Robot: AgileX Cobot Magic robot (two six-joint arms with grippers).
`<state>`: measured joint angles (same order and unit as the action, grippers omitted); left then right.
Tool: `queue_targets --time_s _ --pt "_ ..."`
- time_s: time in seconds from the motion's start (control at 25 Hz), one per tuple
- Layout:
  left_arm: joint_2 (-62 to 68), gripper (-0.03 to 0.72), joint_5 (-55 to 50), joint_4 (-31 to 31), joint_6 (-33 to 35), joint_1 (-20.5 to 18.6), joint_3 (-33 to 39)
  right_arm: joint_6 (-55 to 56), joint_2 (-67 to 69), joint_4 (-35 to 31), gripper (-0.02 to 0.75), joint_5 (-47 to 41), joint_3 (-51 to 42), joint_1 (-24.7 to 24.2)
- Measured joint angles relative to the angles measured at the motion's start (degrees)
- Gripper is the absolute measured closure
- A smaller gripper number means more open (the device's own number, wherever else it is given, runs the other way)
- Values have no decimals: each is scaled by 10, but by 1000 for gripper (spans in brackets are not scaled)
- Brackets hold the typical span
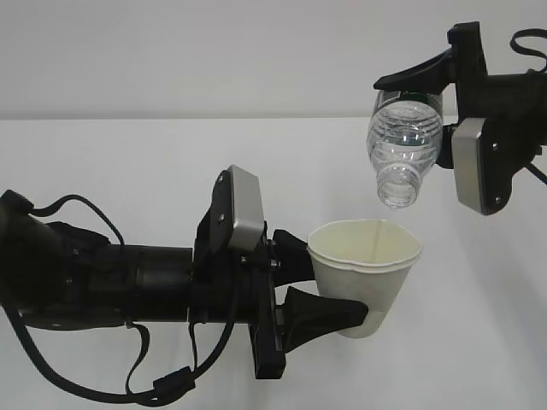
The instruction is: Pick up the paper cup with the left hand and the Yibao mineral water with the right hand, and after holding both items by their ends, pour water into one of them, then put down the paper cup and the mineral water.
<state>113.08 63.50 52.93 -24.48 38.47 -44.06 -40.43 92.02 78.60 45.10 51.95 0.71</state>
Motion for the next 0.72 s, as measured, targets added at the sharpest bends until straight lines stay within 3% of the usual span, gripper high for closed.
queue_targets --time_s 0.72 --pt "0 291 0 0 0 0 0 -3 0 0 249 1 0 0"
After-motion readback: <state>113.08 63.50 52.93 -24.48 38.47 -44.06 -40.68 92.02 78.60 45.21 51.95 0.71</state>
